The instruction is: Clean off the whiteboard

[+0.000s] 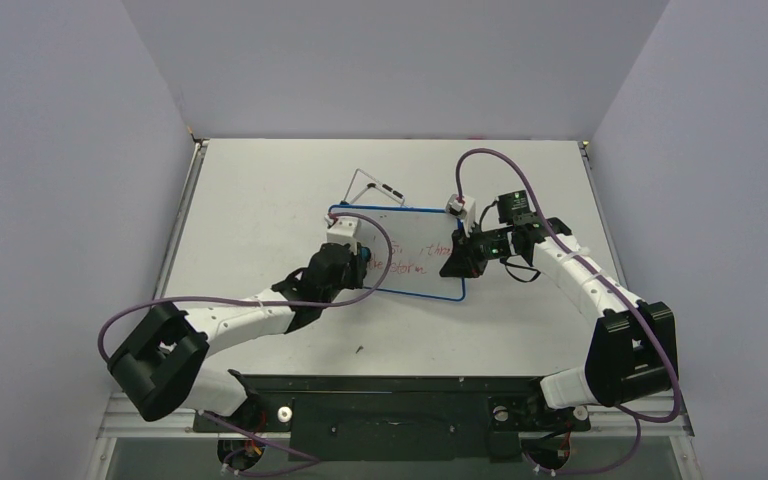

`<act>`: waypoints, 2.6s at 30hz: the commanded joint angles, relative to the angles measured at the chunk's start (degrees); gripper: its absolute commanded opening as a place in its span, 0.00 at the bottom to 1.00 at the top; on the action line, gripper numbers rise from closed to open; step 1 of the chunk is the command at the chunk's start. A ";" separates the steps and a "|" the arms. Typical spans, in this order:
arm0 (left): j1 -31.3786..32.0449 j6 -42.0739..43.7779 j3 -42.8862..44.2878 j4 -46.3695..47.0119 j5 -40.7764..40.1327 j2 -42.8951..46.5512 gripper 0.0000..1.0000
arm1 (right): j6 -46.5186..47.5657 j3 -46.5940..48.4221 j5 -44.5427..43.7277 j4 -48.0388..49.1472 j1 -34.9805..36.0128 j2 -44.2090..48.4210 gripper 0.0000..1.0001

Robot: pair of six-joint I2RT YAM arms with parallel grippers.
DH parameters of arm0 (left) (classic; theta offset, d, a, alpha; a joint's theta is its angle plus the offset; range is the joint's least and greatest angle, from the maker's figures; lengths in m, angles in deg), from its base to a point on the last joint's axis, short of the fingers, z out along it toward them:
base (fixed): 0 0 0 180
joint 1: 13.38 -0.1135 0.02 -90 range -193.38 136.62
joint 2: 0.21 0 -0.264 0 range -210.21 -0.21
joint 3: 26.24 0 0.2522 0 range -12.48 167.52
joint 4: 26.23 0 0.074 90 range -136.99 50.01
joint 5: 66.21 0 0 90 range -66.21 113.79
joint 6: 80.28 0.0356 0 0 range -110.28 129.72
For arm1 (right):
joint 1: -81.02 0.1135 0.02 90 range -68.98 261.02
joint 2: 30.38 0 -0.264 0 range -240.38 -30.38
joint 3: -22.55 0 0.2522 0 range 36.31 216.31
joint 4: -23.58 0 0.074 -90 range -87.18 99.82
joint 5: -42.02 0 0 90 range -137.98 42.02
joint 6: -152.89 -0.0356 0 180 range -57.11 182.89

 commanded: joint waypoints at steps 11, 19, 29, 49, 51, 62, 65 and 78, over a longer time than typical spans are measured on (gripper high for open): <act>5.13 4.72 4.90 5.02 4.46 -2.04 0.00 | 2.61 -0.66 -1.60 -7.09 1.88 -0.12 0.00; 1.50 3.13 6.28 1.51 -2.60 1.54 0.00 | 2.61 -0.64 -1.46 -7.14 2.00 -0.04 0.00; -3.50 3.09 7.15 2.97 6.76 3.50 0.00 | 2.69 -0.67 -1.65 -7.11 2.00 -0.04 0.00; -1.20 4.96 7.84 1.27 2.93 1.54 0.00 | 2.70 -0.71 -1.70 -7.17 2.14 -0.23 0.00; -2.88 4.80 8.21 1.29 3.51 1.88 0.00 | 2.70 -0.72 -1.74 -7.15 2.17 -0.27 0.00; 3.21 6.33 4.93 6.45 8.11 0.03 0.00 | 2.78 -0.64 -1.70 -7.09 2.16 -0.49 0.00; 3.88 5.97 4.03 7.29 7.32 0.22 0.00 | 2.72 -0.69 -1.65 -7.15 2.16 -0.45 0.00; -5.00 1.44 -1.19 9.81 9.75 5.33 0.00 | 2.78 -0.72 -1.63 -7.13 2.91 -0.59 0.00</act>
